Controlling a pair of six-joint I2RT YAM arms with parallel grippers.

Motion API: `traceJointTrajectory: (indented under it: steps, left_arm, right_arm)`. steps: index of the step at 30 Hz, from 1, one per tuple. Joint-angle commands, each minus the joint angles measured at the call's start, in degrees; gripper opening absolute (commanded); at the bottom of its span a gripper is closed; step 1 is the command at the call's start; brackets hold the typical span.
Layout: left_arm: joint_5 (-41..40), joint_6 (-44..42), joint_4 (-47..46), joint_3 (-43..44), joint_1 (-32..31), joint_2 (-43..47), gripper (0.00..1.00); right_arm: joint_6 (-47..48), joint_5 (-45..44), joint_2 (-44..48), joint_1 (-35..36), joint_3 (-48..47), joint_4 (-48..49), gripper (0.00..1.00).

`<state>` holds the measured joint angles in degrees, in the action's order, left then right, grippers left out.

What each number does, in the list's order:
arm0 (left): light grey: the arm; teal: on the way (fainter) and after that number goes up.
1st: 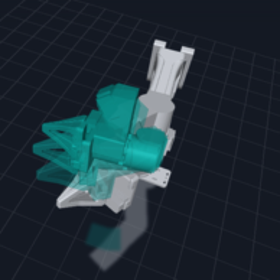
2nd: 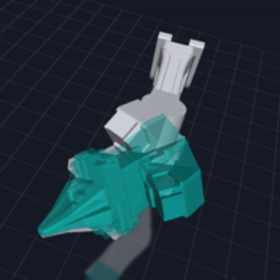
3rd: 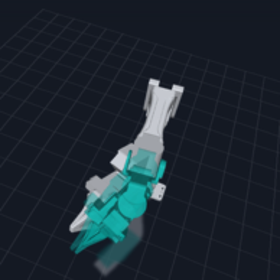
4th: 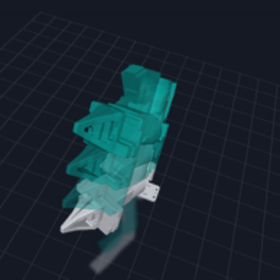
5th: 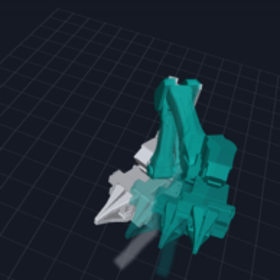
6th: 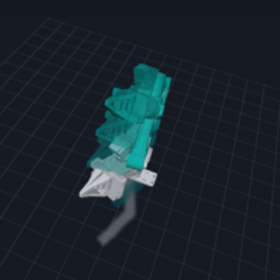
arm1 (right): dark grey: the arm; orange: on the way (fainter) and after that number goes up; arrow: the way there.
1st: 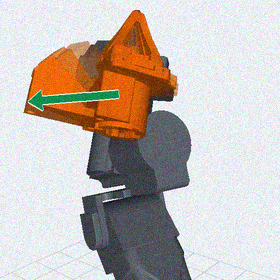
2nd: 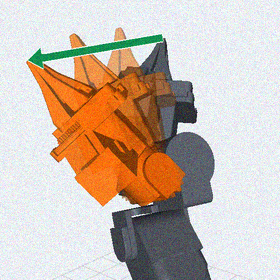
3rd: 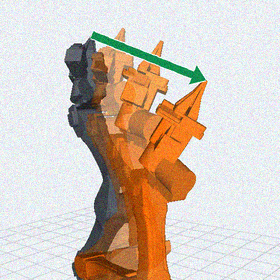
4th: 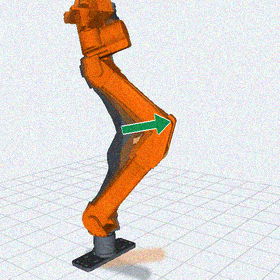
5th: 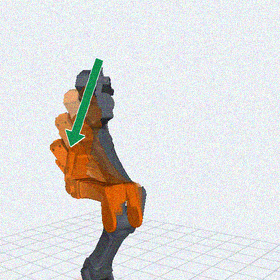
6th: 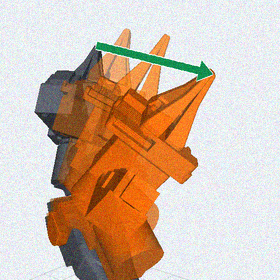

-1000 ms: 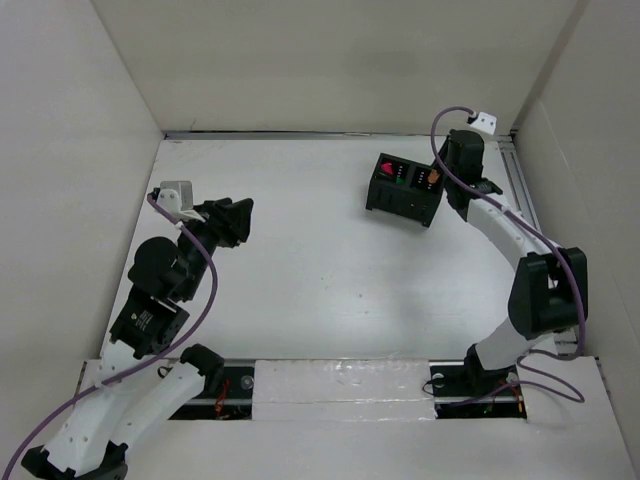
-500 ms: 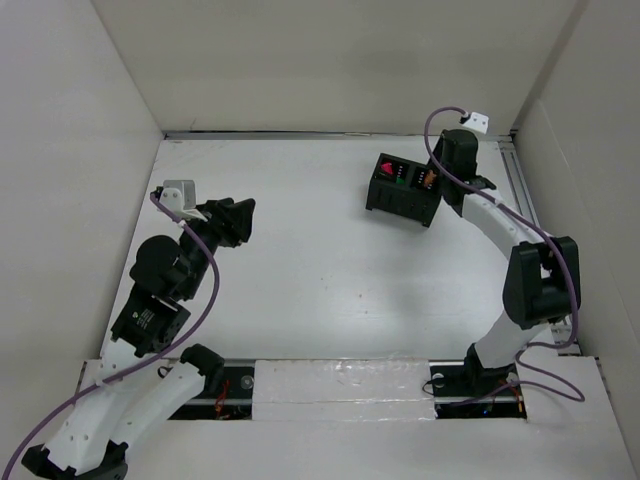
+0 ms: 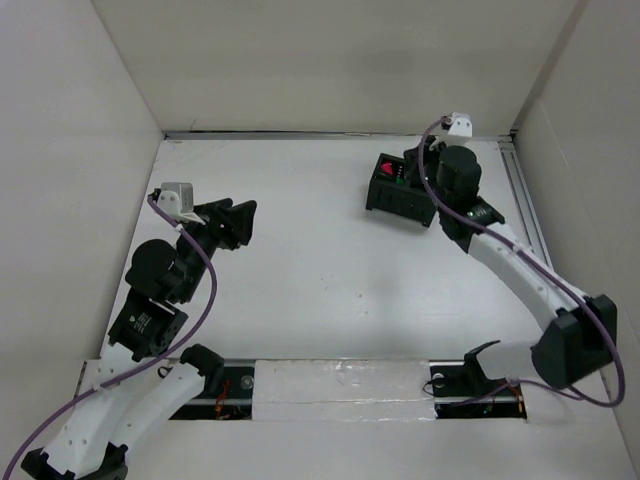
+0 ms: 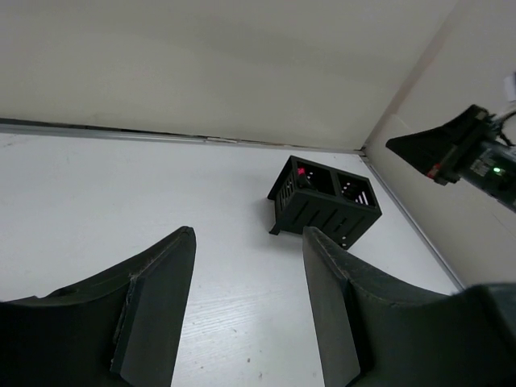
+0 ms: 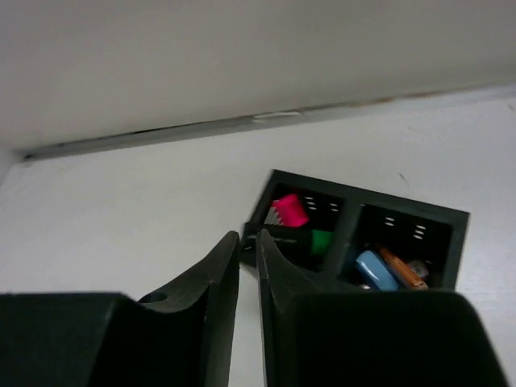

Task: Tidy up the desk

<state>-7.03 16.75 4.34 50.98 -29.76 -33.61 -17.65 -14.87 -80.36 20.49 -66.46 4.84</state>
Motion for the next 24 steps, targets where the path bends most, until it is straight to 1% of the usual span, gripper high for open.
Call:
traceJointTrajectory:
  steps: [1,2,3,5,6,7,8,9,10,13,16,17,19,20,22,23,24]
  left_arm:
    - [1.2,-0.4,-2.4,-0.1,0.2,0.0,0.52]
    - [1.4,-0.4,-2.4,-0.1,0.2,-0.1,0.52]
    - [1.5,-0.4,-2.6,-0.1,0.2,0.1,0.54]
    - [1.7,-0.5,-3.0,-0.4,0.2,0.3,0.56]
    - [1.5,-0.8,-2.9,-0.4,0.2,0.2,0.57]
    - [1.1,-0.8,-2.6,-0.1,0.2,-0.1,0.57]
    - [0.9,-1.1,-2.1,0.3,0.2,-0.1,0.58]
    - [0.9,-1.1,-2.1,0.3,0.2,0.1,0.58]
    - [0.4,-1.2,-2.3,0.2,0.2,0.4,0.58]
    - [-0.9,-1.7,-2.8,-0.4,0.2,0.9,0.58]
    - [-1.5,-1.9,-2.6,-0.3,0.2,0.7,0.58]
    - [-1.8,-2.0,-2.7,-0.4,0.2,0.6,0.58]
    - [-2.2,-2.1,-2.8,-0.7,0.2,0.6,0.58]
    - [-2.1,-2.1,-2.8,-0.7,0.2,0.4,0.58]
    - [-2.3,-2.2,-2.9,-0.8,0.2,0.3,0.58]
    - [-2.5,-2.5,-3.1,-1.0,0.2,0.3,0.58]
    - [-2.7,-2.4,-3.2,-1.1,0.2,0.1,0.58]
  right_arm:
    - [0.9,9.8,7.4,6.7,5.4,8.0,0.03]
    - [0.9,11.6,8.1,6.8,5.5,8.0,0.03]
    - [1.6,13.0,8.7,9.5,7.5,8.3,0.0]
    - [3.0,16.5,11.1,12.5,9.7,8.2,0.0]
    - [3.6,18.1,12.0,14.1,12.5,9.1,0.0]
    - [5.0,20.6,13.1,17.4,14.1,9.7,0.0]
    - [6.0,21.7,15.9,21.0,18.3,9.5,0.0]
    - [6.5,21.7,15.9,21.1,18.3,9.5,0.0]
    - [7.0,23.1,16.8,24.3,19.7,9.5,0.0]
    - [6.8,25.7,19.4,29.1,24.9,8.4,0.0]
    - [5.0,28.1,18.5,30.9,30.4,9.3,0.05]
    - [4.5,28.2,17.4,30.9,31.5,9.7,0.09]
    - [3.7,28.6,13.1,30.9,33.0,9.0,0.13]
    - [3.6,28.8,11.9,30.9,33.5,9.8,0.2]
    - [3.2,28.1,9.1,31.5,34.1,11.2,0.26]
    - [3.0,27.6,8.4,32.1,34.0,12.3,0.31]
    - [2.6,27.1,7.7,32.1,33.8,12.5,0.34]
